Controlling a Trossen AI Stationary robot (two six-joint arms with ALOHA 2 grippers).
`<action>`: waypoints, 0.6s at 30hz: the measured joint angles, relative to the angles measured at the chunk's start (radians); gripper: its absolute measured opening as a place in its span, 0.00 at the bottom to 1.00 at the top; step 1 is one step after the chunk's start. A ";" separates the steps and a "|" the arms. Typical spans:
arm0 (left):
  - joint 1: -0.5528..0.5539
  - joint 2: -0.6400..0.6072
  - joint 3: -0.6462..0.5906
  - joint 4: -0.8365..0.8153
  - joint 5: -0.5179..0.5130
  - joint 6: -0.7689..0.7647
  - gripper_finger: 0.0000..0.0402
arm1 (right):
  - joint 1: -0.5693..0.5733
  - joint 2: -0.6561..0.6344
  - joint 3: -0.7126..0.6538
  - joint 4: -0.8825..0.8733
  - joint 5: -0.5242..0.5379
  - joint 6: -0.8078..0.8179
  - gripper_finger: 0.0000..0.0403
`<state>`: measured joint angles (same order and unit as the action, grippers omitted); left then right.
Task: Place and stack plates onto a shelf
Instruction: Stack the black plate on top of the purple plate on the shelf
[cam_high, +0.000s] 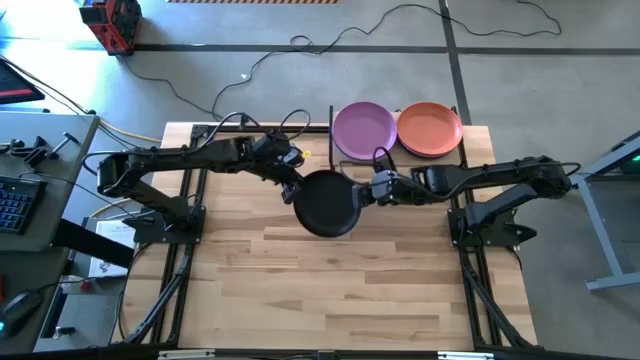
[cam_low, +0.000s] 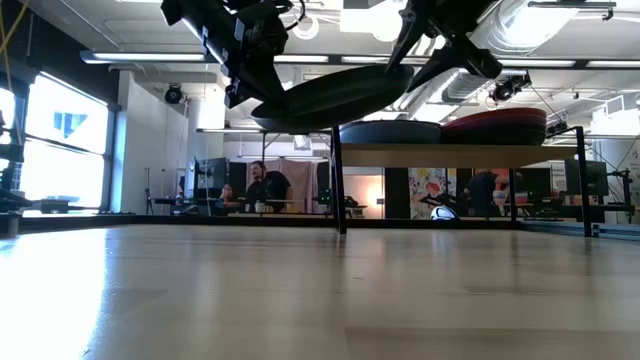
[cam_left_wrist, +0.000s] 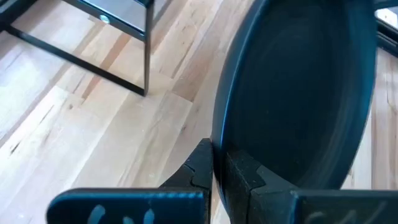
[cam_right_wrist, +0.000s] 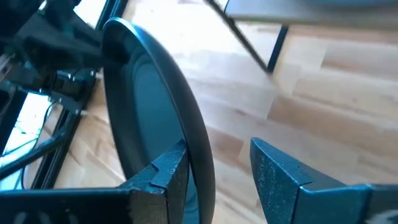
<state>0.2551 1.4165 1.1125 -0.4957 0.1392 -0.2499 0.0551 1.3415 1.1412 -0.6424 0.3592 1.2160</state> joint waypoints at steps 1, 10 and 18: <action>0.009 -0.005 0.000 -0.002 0.000 -0.001 0.01 | -0.011 0.000 0.000 0.007 0.000 -0.013 0.35; 0.102 -0.030 -0.001 0.029 0.004 -0.005 0.01 | -0.118 -0.007 -0.001 0.101 0.005 -0.142 0.35; 0.157 -0.038 -0.001 0.071 0.006 -0.020 0.01 | -0.207 -0.006 -0.001 0.154 -0.049 -0.230 0.34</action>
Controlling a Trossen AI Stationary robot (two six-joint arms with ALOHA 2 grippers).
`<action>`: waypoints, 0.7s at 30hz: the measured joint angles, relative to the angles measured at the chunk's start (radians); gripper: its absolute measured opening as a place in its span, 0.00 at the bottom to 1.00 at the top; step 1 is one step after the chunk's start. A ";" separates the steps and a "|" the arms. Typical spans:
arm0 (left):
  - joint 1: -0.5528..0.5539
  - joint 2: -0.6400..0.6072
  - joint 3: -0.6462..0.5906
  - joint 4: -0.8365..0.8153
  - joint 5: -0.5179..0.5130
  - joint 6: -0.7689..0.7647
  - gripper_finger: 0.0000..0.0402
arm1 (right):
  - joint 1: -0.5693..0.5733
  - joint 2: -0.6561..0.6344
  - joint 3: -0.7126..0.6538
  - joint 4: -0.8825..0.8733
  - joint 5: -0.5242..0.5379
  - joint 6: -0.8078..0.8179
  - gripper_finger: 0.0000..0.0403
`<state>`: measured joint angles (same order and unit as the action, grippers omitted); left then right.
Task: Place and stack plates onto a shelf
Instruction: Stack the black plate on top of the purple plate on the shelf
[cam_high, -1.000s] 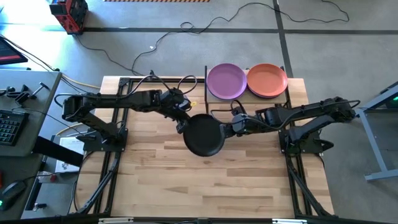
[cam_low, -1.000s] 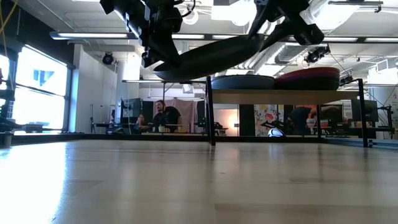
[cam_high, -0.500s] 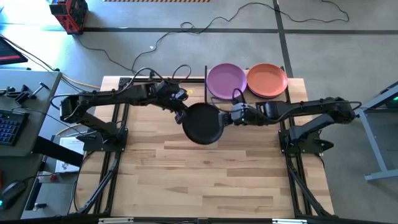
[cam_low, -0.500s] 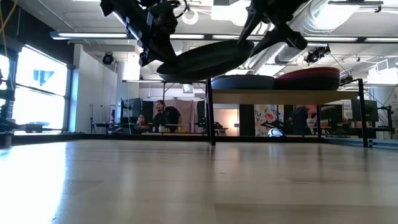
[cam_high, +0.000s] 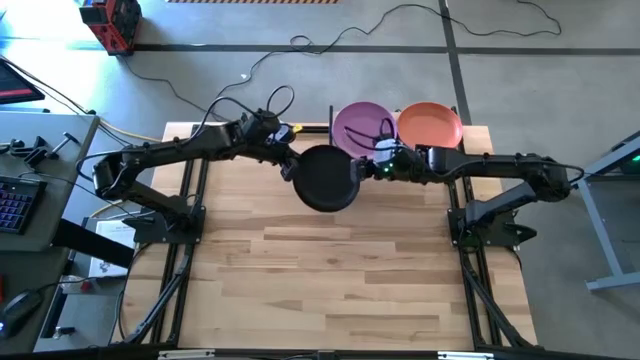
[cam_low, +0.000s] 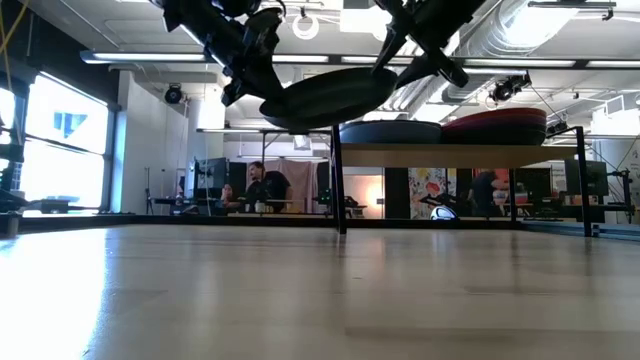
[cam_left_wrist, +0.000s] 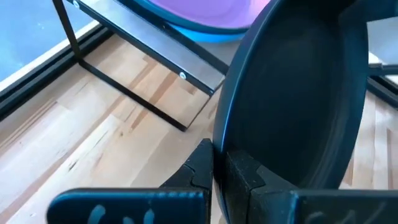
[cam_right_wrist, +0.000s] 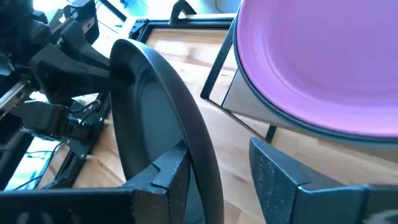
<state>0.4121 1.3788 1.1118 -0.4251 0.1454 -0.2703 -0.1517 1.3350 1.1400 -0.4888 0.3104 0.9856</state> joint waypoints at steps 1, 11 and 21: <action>0.003 0.000 0.000 0.005 0.002 0.000 0.01 | -0.006 0.000 0.000 0.002 -0.004 -0.002 0.33; 0.016 0.000 0.000 0.055 -0.006 -0.008 0.02 | -0.047 0.000 -0.001 0.027 -0.056 -0.060 0.02; 0.036 0.000 0.002 0.097 0.018 -0.005 0.13 | -0.091 0.001 -0.002 0.027 -0.048 -0.052 0.01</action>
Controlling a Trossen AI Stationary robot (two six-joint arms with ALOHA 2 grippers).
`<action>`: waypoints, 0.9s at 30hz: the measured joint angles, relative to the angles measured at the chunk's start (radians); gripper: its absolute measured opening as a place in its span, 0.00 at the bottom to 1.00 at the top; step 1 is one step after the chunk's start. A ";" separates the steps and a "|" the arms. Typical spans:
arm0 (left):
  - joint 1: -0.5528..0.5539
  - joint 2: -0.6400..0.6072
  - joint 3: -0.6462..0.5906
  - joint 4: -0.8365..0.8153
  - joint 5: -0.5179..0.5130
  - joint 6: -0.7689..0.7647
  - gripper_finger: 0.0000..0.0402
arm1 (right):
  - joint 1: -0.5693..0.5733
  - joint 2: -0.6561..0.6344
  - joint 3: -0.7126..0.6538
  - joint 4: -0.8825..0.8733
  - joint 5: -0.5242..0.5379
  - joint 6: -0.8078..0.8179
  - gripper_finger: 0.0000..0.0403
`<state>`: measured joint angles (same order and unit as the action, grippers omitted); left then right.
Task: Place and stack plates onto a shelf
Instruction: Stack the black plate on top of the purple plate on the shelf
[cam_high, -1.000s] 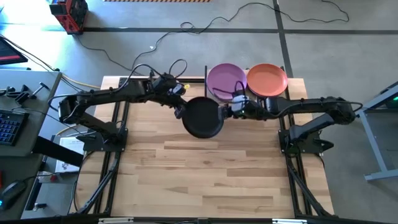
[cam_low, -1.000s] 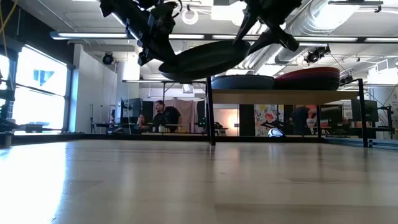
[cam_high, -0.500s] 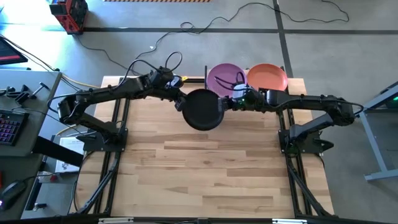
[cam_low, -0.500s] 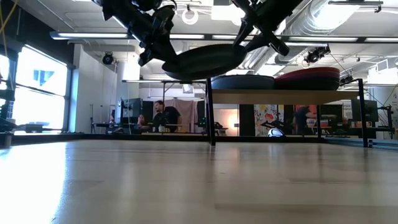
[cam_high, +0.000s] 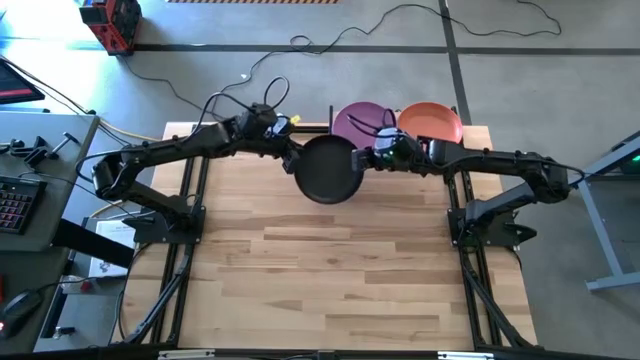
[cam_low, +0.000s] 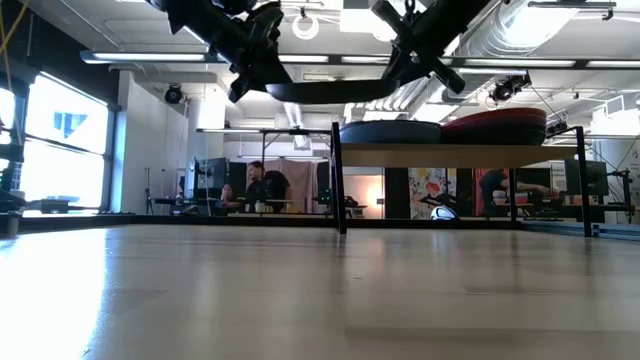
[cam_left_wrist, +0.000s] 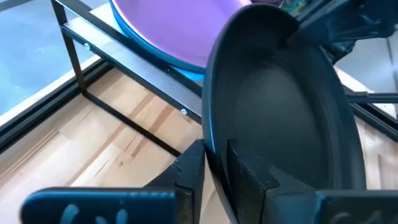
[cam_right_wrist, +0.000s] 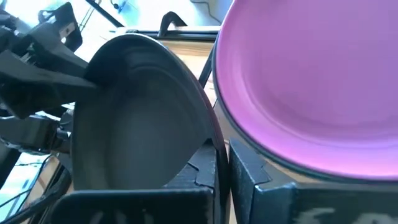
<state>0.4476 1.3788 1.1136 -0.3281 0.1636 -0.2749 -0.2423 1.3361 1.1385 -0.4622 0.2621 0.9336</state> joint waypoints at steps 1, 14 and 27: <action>0.005 0.000 0.000 0.003 0.005 0.000 0.15 | -0.006 0.000 0.000 -0.001 -0.001 -0.004 0.01; 0.072 0.000 0.000 0.157 0.111 -0.061 0.29 | -0.121 0.000 0.000 -0.009 -0.064 -0.101 0.00; 0.128 0.000 0.000 0.174 0.109 -0.061 0.29 | -0.304 -0.019 0.000 0.003 -0.198 -0.216 0.00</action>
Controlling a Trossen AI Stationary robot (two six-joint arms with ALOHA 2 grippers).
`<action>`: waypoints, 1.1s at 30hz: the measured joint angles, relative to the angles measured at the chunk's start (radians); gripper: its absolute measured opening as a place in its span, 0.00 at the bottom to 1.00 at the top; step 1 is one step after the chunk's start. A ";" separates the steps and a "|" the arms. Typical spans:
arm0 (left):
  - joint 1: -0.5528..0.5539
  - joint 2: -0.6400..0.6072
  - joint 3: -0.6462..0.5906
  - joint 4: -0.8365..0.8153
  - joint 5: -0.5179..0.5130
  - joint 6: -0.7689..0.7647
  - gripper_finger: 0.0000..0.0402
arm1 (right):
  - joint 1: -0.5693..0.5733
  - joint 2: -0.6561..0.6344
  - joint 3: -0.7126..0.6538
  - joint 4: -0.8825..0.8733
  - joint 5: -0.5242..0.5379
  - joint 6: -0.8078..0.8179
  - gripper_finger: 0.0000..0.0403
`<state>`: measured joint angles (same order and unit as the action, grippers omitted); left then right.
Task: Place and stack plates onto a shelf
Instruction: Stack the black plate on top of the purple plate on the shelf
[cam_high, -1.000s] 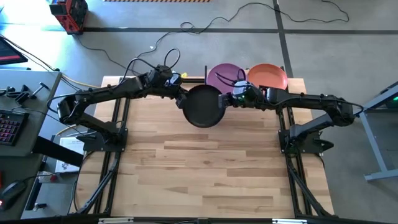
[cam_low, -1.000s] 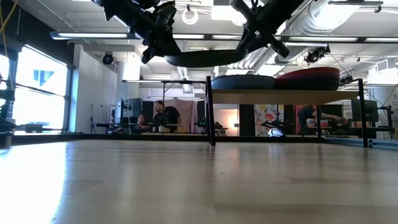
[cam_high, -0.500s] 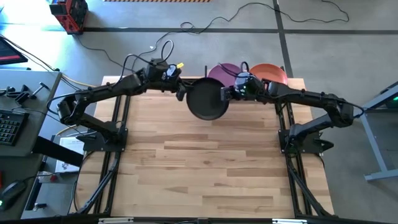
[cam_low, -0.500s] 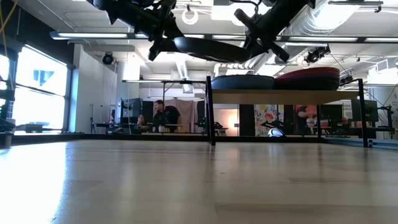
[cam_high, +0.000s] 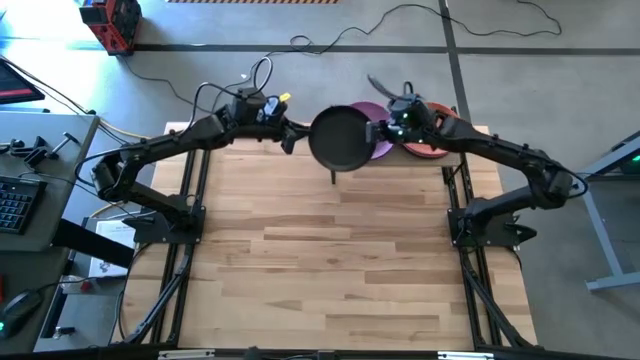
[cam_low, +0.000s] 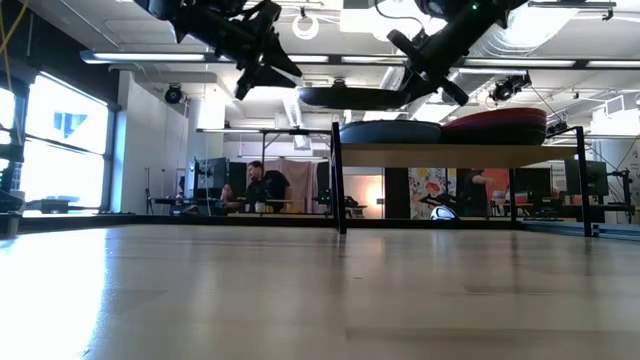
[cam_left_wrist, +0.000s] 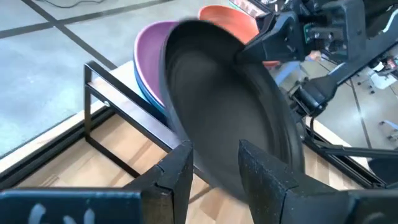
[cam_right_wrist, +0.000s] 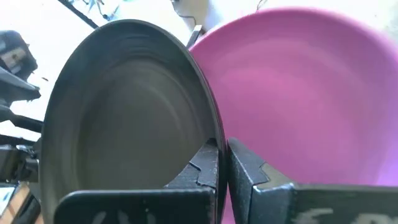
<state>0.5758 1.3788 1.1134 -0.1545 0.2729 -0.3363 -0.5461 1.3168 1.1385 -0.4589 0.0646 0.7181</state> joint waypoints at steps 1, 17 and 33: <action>0.003 0.000 0.000 0.003 -0.001 0.000 0.29 | -0.020 -0.007 0.000 0.001 -0.014 -0.009 0.00; 0.021 0.000 0.000 0.079 -0.013 0.024 0.29 | -0.376 -0.034 0.001 -0.004 -0.320 -0.099 0.00; 0.021 0.001 0.000 0.078 -0.024 0.025 0.29 | -0.374 0.025 0.001 -0.115 -0.360 -0.184 0.00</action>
<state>0.5964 1.3800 1.1133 -0.0763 0.2488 -0.3116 -0.9203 1.3418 1.1397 -0.5740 -0.2955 0.5344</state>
